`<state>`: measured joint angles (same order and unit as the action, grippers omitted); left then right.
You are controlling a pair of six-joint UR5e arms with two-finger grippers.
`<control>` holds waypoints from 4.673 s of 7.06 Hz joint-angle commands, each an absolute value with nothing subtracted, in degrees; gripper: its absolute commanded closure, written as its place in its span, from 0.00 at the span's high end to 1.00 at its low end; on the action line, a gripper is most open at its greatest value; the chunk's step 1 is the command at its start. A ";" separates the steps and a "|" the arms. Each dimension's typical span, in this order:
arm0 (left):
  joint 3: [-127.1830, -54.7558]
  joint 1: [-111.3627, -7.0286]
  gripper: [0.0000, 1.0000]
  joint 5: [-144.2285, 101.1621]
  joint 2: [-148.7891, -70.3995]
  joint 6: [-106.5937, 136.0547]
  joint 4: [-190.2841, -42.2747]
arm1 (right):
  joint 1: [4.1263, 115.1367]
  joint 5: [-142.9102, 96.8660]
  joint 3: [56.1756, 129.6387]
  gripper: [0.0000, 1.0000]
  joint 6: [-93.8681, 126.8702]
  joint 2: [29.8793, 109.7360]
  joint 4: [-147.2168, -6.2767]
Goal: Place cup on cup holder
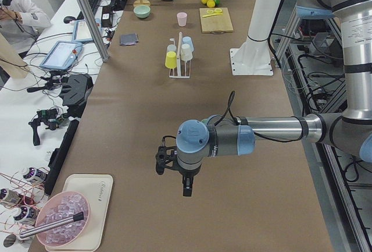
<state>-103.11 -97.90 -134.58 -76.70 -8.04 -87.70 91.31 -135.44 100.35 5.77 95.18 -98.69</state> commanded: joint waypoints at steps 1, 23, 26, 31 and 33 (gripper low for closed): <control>-103.18 -97.91 0.98 -134.65 -77.08 -8.17 -87.98 | 91.32 -135.27 100.81 1.00 5.71 95.27 -98.61; -75.15 -82.19 0.98 -129.81 -115.22 6.51 -68.82 | 58.98 -135.62 69.09 1.00 10.85 50.98 -114.94; -75.32 -74.29 0.97 -133.50 -116.36 6.15 -60.41 | 58.54 -137.02 67.33 1.00 -0.44 50.71 -123.39; -75.32 -70.41 0.97 -133.77 -120.14 -5.09 -46.76 | 57.48 -141.15 60.65 0.98 -3.43 48.16 -127.15; -75.76 -65.51 0.97 -136.66 -120.23 -5.10 -44.66 | 55.82 -141.15 60.47 0.97 -3.43 48.16 -128.84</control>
<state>-75.48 -68.40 -135.34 -120.12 -4.91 -46.17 56.98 -141.12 60.62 -3.41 48.15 -127.86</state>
